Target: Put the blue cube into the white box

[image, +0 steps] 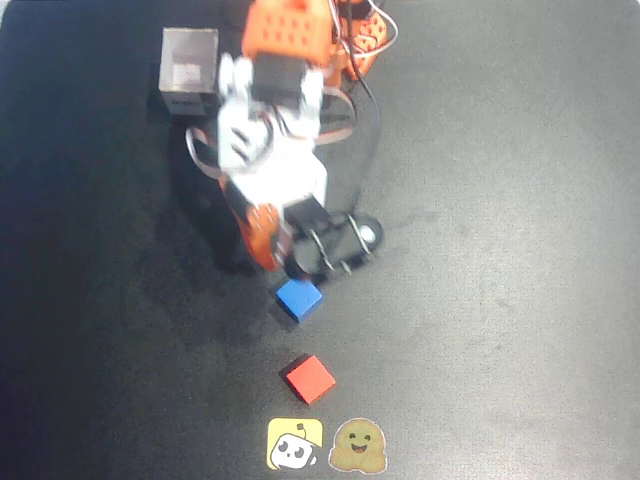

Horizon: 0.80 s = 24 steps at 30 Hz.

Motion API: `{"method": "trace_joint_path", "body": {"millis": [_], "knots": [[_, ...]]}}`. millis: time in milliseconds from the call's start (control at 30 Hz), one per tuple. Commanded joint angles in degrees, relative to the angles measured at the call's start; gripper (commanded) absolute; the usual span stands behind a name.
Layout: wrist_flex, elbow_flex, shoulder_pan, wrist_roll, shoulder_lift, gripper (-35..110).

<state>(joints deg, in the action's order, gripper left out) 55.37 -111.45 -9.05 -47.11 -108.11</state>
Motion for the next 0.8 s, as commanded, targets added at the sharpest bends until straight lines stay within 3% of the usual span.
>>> {"method": "trace_joint_path", "body": {"millis": [0,433,767], "knots": [[-1.4,4.0,1.0,3.3,1.8,2],[-2.8,4.2,4.6,9.6,6.7,5],[-5.4,1.0,5.5,12.2,8.5,15]]}}
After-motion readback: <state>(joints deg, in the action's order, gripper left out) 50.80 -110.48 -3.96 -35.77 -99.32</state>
